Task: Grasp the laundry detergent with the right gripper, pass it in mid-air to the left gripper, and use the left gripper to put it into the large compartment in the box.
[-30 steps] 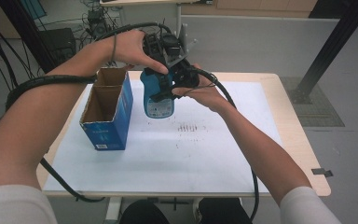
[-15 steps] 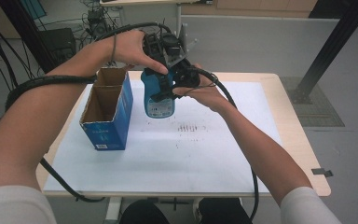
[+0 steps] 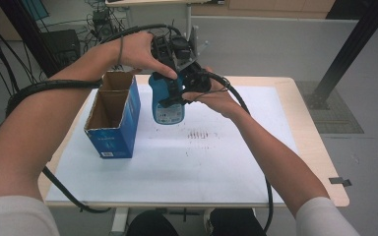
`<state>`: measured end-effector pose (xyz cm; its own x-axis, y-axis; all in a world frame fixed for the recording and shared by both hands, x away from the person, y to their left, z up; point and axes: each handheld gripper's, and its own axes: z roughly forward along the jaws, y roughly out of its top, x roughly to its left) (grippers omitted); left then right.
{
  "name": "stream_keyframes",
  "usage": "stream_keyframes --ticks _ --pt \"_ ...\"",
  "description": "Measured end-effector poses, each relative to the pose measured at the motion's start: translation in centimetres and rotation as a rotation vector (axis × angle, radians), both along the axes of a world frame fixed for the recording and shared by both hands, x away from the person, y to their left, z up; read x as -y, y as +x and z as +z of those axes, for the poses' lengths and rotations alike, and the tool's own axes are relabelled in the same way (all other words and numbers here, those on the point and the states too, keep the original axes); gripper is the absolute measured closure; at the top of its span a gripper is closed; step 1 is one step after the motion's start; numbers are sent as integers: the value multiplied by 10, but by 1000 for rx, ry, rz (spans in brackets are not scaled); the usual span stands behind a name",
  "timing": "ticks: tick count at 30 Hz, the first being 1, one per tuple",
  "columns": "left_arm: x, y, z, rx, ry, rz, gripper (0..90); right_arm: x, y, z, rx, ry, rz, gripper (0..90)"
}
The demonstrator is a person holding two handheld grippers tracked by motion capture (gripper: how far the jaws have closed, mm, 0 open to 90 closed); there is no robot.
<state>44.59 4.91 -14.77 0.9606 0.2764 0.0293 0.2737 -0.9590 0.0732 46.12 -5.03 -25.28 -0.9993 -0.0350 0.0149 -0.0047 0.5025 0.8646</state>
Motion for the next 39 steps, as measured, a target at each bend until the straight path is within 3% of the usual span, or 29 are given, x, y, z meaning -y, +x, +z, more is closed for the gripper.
stream_keyframes --ticks 9,25,39 --pt "-1 1 0 6 12 4 124 0 -1 1 9 -1 5 440" --pt "2 2 0 -5 41 -15 353 2 -3 1 28 -12 15 439" --pt "1 -1 0 11 58 -26 364 0 -4 1 33 -2 18 439"
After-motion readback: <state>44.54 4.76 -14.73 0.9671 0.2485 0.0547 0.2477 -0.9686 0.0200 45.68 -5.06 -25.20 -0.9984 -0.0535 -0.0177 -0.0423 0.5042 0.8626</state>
